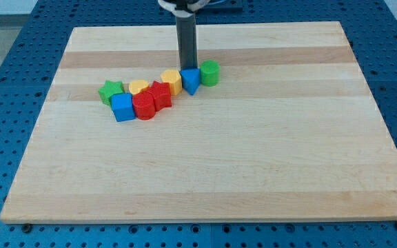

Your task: Place the arm towards the right side of the green circle

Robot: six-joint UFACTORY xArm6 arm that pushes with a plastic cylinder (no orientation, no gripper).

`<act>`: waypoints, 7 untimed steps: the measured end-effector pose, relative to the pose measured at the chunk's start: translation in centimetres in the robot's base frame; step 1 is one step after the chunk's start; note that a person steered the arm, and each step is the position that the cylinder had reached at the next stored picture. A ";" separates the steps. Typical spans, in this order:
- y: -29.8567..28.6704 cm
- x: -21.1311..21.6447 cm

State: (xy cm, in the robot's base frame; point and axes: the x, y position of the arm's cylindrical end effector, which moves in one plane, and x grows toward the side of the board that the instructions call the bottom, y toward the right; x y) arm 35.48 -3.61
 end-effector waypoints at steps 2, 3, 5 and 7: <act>0.0 1.5; -0.1 -4.5; 5.9 -6.3; 6.8 -2.9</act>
State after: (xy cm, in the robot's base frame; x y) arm 32.57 3.14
